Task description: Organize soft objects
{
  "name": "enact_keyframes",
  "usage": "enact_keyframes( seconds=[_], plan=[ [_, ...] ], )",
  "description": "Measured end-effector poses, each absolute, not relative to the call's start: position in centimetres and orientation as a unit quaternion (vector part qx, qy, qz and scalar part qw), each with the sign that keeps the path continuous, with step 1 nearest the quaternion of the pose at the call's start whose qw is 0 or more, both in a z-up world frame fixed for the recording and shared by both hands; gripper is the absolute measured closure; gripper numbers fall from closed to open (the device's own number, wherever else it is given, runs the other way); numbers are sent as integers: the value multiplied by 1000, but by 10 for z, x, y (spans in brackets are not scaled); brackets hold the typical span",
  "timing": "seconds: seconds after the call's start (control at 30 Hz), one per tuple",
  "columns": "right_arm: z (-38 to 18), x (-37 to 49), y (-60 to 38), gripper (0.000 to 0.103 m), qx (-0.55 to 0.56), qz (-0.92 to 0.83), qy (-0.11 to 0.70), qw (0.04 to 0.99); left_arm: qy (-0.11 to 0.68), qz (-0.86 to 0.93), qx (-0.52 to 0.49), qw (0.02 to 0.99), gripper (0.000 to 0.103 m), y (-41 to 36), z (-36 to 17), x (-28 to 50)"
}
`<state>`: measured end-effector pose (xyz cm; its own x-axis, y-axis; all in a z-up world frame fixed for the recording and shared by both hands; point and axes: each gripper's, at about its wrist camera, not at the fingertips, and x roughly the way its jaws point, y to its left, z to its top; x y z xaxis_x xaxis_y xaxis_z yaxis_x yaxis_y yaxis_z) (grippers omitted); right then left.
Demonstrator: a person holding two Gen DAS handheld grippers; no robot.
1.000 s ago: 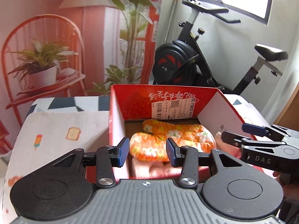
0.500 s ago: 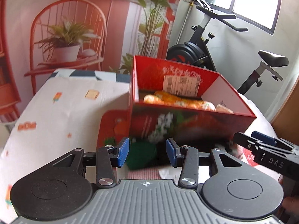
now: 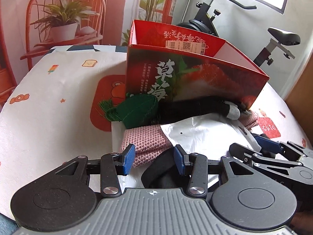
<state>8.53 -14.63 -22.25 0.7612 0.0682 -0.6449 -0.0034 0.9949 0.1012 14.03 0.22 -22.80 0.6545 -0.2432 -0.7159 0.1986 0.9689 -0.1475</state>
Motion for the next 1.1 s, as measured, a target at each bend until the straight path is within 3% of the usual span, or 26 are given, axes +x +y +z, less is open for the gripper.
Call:
enact_keyframes(
  seconds=[0.57, 0.7, 1.1],
  plan=[
    [-220, 80, -144, 34, 24, 27, 358, 933, 387, -115, -19, 915, 57, 1, -229, 127],
    [-220, 74, -141, 26, 13, 34, 361, 932, 384, -106, -19, 917, 57, 4, -229, 126],
    [-221, 67, -133, 21, -25, 49, 370, 927, 391, -103, -26, 914, 57, 8, -233, 127]
  ],
)
